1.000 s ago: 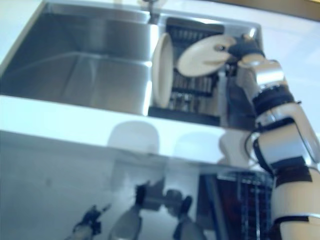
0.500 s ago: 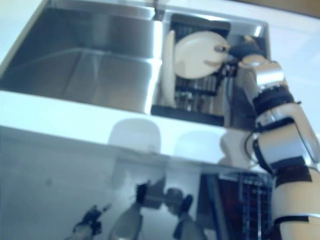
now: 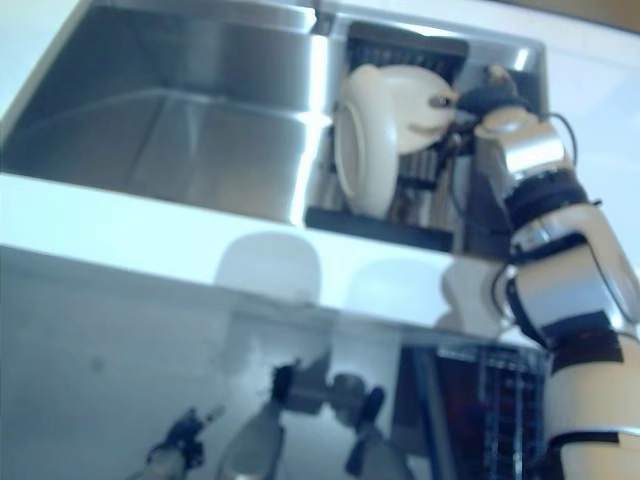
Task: Take plates into dishwasher
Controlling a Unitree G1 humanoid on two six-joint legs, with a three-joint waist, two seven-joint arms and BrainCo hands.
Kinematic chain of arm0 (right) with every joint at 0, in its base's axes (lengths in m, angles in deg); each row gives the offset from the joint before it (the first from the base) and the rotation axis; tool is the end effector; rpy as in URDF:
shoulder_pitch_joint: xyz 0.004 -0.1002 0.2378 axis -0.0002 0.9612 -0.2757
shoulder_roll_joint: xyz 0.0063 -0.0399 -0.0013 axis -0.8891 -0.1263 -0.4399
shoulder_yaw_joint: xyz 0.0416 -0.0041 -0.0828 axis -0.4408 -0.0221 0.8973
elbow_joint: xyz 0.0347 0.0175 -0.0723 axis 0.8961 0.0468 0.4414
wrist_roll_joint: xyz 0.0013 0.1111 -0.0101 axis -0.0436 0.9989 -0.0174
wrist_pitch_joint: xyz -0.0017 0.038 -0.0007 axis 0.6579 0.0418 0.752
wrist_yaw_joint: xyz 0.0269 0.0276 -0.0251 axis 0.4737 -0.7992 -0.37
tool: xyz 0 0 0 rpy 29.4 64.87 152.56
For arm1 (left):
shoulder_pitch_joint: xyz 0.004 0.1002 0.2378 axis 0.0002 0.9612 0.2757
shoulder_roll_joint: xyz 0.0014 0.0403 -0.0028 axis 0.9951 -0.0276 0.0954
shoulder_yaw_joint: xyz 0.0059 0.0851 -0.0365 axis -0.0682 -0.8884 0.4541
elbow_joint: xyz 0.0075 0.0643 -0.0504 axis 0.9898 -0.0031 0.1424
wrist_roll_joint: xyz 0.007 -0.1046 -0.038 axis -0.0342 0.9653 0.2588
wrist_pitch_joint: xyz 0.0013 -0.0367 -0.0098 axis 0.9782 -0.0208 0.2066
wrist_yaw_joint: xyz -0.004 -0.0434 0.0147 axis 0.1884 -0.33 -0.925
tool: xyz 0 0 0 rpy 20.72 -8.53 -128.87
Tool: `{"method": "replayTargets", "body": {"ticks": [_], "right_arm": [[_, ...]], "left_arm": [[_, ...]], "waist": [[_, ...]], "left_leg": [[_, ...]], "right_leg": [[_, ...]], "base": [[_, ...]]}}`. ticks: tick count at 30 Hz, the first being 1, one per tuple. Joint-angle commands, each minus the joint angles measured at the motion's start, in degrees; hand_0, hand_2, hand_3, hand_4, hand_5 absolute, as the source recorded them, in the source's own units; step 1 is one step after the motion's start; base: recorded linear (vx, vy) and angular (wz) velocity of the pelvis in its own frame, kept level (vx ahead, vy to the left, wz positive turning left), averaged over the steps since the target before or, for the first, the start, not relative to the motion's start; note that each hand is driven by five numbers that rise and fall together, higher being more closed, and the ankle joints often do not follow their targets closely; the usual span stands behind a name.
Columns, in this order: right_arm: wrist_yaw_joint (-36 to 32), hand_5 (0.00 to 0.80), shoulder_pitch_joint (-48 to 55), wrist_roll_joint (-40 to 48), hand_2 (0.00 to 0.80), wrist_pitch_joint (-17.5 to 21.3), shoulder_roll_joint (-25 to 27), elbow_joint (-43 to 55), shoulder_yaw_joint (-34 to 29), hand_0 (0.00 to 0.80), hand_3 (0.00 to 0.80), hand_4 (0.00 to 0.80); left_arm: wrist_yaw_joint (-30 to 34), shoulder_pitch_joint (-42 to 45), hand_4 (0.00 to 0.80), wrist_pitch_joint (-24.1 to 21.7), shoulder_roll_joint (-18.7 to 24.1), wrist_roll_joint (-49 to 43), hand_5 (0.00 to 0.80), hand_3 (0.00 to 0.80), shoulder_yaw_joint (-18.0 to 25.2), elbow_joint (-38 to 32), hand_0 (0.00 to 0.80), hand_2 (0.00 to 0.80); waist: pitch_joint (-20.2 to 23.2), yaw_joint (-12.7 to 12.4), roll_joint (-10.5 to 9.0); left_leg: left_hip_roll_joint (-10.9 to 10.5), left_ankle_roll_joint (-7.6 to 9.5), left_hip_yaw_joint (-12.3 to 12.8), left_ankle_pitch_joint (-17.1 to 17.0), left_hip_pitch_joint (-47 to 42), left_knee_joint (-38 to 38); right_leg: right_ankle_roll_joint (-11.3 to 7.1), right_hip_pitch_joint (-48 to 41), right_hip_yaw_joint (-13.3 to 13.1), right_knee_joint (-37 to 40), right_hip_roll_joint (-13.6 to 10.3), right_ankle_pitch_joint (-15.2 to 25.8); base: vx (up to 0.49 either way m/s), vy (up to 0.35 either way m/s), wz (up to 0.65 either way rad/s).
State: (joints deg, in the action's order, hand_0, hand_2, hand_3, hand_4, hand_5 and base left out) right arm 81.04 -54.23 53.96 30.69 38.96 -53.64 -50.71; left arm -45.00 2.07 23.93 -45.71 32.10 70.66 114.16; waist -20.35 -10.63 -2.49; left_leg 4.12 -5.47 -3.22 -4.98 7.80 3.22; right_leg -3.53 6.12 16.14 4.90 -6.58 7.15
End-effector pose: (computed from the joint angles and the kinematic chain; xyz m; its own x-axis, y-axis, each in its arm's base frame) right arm 0.3658 -0.2069 0.2984 0.9460 -0.3173 0.0663 0.3155 0.8548 -0.4121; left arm 0.1156 0.2293 -0.0999 0.5506 0.3541 -0.7560 -0.2673 0.9327 0.2422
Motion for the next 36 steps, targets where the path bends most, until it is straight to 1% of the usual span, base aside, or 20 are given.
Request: {"method": "replayTargets", "body": {"ticks": [1, 5, 7, 11, 18, 21, 23, 26, 27, 28, 29, 31, 32, 34, 36], "right_arm": [[-2.7, 0.0, -9.7, -4.2, 0.0, 5.1, 4.3, -0.1, 7.9, 0.0, 0.0, 0.0], [-5.3, 0.0, -10.0, -1.6, 0.0, 4.9, 3.8, 0.2, 8.8, 0.0, 0.0, 0.0], [-6.0, 0.0, -9.3, 0.1, 0.0, 5.5, 2.9, 0.4, 8.1, 0.0, 0.0, 0.0], [-6.6, 0.0, -8.0, 0.3, 0.0, 5.8, 2.2, 0.9, 6.7, 0.0, 0.0, 0.0], [-10.6, 0.0, -5.4, 6.7, 0.0, 4.5, 1.2, 1.7, 4.2, 0.0, 0.0, 0.0], [-13.4, 0.0, -3.3, 9.4, 0.0, 2.6, -0.2, 2.5, 2.2, 0.0, 0.0, 0.0], [-14.0, 0.0, -2.0, 6.1, 0.0, 2.6, -0.9, 3.1, 1.3, 0.0, 0.0, 0.0], [-17.1, 0.0, -1.3, -2.4, 0.0, 5.0, -0.8, 3.4, 2.5, 0.0, 0.0, 0.0], [-18.9, 0.0, -1.4, -6.4, 0.0, 5.8, -0.5, 3.9, 3.9, 0.0, 0.0, 0.0], [-19.5, 0.0, -1.7, -8.6, 0.0, 6.3, -0.3, 4.4, 5.2, 0.0, 0.0, 0.0], [-21.4, 0.0, -1.7, -13.3, 0.0, 7.4, 0.0, 5.2, 6.4, 0.0, 0.0, 0.0], [-21.2, 0.0, -1.8, -14.4, 0.0, 7.7, 0.3, 5.7, 7.3, 0.0, 0.0, 0.0], [-23.3, 0.0, -2.8, -20.3, 0.0, 9.0, 1.4, 7.8, 11.0, 0.0, 0.0, 0.0], [-24.5, 0.0, -3.9, -23.3, 0.0, 8.8, 2.3, 10.5, 14.5, 0.0, 0.0, 0.0], [-26.6, 0.0, -4.6, -25.8, 0.0, 6.9, 3.1, 13.9, 17.5, 0.0, 0.0, 0.0]], "left_arm": [[0.2, 0.2, 0.0, -1.2, 3.4, -0.7, 0.0, 0.0, -2.7, 1.3, 0.0, 0.0], [0.5, 0.4, 0.0, -1.2, 3.7, -1.3, 0.0, 0.0, -2.8, 1.2, 0.0, 0.0], [0.4, 0.4, 0.0, -1.0, 3.5, -1.5, 0.0, 0.0, -2.9, 1.0, 0.0, 0.0], [0.5, 0.4, 0.0, -0.7, 3.6, -2.0, 0.0, 0.0, -2.8, 1.1, 0.0, 0.0], [0.4, 0.8, 0.0, -0.6, 4.1, -4.0, 0.0, 0.0, -1.8, 1.5, 0.0, 0.0], [1.0, 0.6, 0.0, -0.1, 4.3, -4.5, 0.0, 0.0, -1.3, 1.8, 0.0, 0.0], [1.0, 0.6, 0.0, 0.0, 4.1, -4.9, 0.0, 0.0, -1.1, 1.8, 0.0, 0.0], [0.7, 0.7, 0.0, -0.1, 3.6, -5.1, 0.0, 0.0, -1.1, 1.8, 0.0, 0.0], [0.6, 0.7, 0.0, -0.2, 3.7, -4.9, 0.0, 0.0, -1.1, 1.8, 0.0, 0.0], [0.5, 0.7, 0.0, -0.2, 3.8, -4.9, 0.0, 0.0, -1.0, 1.8, 0.0, 0.0], [0.5, 0.8, 0.0, -0.1, 3.9, -5.1, 0.0, 0.0, -0.9, 1.8, 0.0, 0.0], [0.4, 0.8, 0.0, -0.1, 4.0, -5.2, 0.0, 0.0, -0.8, 1.8, 0.0, 0.0], [0.2, 1.1, 0.0, 0.0, 4.2, -5.5, 0.0, 0.0, -0.6, 1.6, 0.0, 0.0], [0.5, 1.2, 0.0, 0.0, 4.7, -5.6, 0.0, 0.0, -0.4, 1.5, 0.0, 0.0], [0.9, 1.1, 0.0, -0.1, 5.0, -5.6, 0.0, 0.0, 0.2, 1.4, 0.0, 0.0]], "waist": [[1.6, -2.0, -3.81], [2.4, -2.0, -4.14], [2.9, -2.0, -4.19], [3.5, -1.9, -4.34], [5.4, -1.8, -5.47], [6.1, -1.6, -5.84], [6.4, -1.5, -5.95], [6.6, -1.5, -6.05], [6.6, -1.6, -6.15], [6.6, -1.6, -6.25], [6.6, -1.6, -6.38], [6.6, -1.6, -6.47], [6.6, -1.7, -6.78], [6.5, -1.7, -7.09], [6.5, -1.4, -7.31]], "left_leg": [[-1.4, 1.18, 0.6, -0.7, 0.6, 1.8], [-1.3, 1.18, 0.7, -0.6, 0.0, 1.8], [-1.3, 1.24, 0.7, -0.4, -0.4, 1.8], [-1.3, 1.3, 0.8, -0.2, -0.8, 1.8], [-1.3, 1.28, 1.2, 0.2, -2.2, 1.8], [-1.2, 1.26, 1.4, 0.4, -2.8, 1.8], [-1.2, 1.27, 1.5, 0.5, -3.1, 1.8], [-1.2, 1.24, 1.7, 0.5, -3.2, 1.8], [-1.1, 1.21, 1.8, 0.5, -3.1, 1.8], [-1.1, 1.17, 1.8, 0.5, -3.1, 1.8], [-1.0, 1.13, 1.8, 0.4, -3.1, 1.8], [-1.0, 1.12, 1.8, 0.4, -3.1, 1.8], [-1.0, 1.11, 1.7, 0.4, -3.0, 1.8], [-1.0, 1.13, 1.7, 0.4, -2.9, 1.8], [-1.0, 1.18, 2.0, 0.4, -2.8, 1.8]], "right_leg": [[-4.5, -1.0, -0.2, 0.1, -4.3, 1.4], [-4.47, -1.6, 0.0, 0.1, -4.4, 1.3], [-4.38, -1.9, -0.1, 0.1, -4.4, 1.2], [-4.38, -2.4, -0.1, 0.1, -4.5, 1.0], [-4.44, -3.8, -0.3, 0.1, -4.3, 0.6], [-4.38, -4.2, -0.4, 0.1, -4.1, 0.6], [-4.34, -4.4, -0.5, 0.1, -4.1, 0.6], [-4.44, -4.4, -0.7, 0.1, -4.0, 0.6], [-4.5, -4.4, -0.7, 0.1, -4.0, 0.7], [-4.55, -4.4, -0.6, 0.1, -3.9, 0.7], [-4.64, -4.4, -0.6, 0.1, -3.9, 0.7], [-4.68, -4.4, -0.6, 0.1, -3.9, 0.7], [-4.86, -4.3, -0.5, 0.1, -3.9, 0.8], [-5.01, -4.2, -0.4, 0.1, -3.8, 0.9], [-5.16, -4.0, -0.4, 0.1, -3.8, 1.0]], "base": [[0.023, -0.035, 0.0], [0.006, -0.009, 0.0], [0.0, 0.0, 0.0], [0.0, 0.0, 0.0], [0.0, 0.0, 0.0], [0.0, 0.0, 0.0], [0.0, 0.0, 0.0], [0.0, 0.0, 0.0], [-0.033, -0.012, -0.01], [-0.037, -0.017, -0.01], [0.0, 0.0, 0.0], [0.0, 0.0, 0.0], [-0.029, -0.034, -0.01], [-0.041, -0.03, -0.02], [-0.048, -0.005, -0.03]]}}
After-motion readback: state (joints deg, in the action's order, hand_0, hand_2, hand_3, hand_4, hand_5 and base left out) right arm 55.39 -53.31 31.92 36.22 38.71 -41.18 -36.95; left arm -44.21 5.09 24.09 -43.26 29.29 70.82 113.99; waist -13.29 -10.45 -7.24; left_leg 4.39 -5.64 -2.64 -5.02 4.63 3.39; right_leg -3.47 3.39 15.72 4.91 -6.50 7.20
